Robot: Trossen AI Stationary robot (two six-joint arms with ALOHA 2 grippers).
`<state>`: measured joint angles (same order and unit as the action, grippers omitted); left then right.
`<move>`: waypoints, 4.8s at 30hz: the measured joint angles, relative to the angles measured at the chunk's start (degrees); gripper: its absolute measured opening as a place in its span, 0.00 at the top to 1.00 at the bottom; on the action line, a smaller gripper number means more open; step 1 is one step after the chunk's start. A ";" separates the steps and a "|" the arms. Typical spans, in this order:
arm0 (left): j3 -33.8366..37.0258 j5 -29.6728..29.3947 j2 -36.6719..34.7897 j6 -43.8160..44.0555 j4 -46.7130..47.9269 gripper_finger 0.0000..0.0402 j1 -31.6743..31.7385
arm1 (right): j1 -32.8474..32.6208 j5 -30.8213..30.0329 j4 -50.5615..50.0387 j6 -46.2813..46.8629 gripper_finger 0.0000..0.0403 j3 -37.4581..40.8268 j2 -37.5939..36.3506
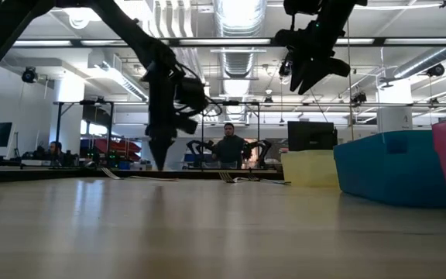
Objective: Sort silverware by color (type)
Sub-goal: Put the orange fork into the yellow bin
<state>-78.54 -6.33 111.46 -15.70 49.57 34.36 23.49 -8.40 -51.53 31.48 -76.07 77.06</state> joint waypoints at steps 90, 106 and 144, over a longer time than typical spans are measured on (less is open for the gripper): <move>-25.96 27.43 7.23 28.77 -15.15 1.00 -0.77 | 3.95 -9.85 20.97 5.04 0.71 0.47 0.64; -25.88 26.36 7.85 31.75 -19.61 1.00 -3.35 | 6.02 -9.18 24.96 18.23 0.57 0.50 4.59; -31.65 24.63 7.78 30.84 -19.77 1.00 -5.45 | 6.93 -9.76 25.55 15.85 0.73 0.55 4.61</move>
<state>-110.19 18.31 119.24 15.14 29.80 28.91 30.41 -18.16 -25.98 47.33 -75.53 81.67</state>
